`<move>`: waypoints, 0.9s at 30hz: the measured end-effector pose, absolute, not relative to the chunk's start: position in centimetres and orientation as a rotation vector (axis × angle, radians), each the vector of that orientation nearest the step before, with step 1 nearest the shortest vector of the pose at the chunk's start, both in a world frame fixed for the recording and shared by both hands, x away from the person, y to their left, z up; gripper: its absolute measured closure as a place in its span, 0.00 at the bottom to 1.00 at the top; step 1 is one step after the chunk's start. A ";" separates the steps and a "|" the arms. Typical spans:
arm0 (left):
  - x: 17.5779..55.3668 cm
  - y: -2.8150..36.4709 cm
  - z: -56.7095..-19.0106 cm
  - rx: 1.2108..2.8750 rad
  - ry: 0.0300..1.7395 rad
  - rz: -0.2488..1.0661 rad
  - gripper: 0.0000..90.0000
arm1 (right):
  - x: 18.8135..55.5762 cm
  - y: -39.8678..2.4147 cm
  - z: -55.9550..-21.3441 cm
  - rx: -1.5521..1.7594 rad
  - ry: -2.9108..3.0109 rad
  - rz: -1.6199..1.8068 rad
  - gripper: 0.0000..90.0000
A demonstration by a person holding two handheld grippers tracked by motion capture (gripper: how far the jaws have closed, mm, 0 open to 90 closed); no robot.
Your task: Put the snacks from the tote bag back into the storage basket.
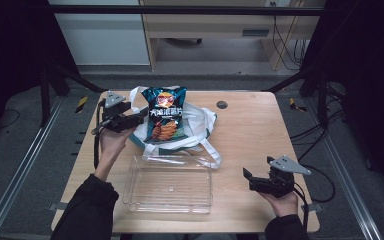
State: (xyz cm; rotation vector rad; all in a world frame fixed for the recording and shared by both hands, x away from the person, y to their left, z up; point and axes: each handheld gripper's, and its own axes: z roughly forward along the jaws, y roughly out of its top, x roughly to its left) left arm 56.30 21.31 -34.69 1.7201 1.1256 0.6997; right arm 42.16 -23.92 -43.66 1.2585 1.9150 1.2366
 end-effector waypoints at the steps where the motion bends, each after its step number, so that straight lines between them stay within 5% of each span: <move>1: 56.6 21.2 -34.8 1.724 1.129 0.699 0.36 | 42.2 -23.9 -43.7 1.255 1.918 1.232 0.06; 19: 60.6 19.0 -37.9 1.790 1.192 0.742 0.53 | 42.2 -23.6 -43.7 1.246 1.933 1.228 0.06; 27: 61.7 19.0 -39.1 1.808 1.244 0.697 0.68 | 42.3 -23.5 -43.8 1.242 1.935 1.226 0.06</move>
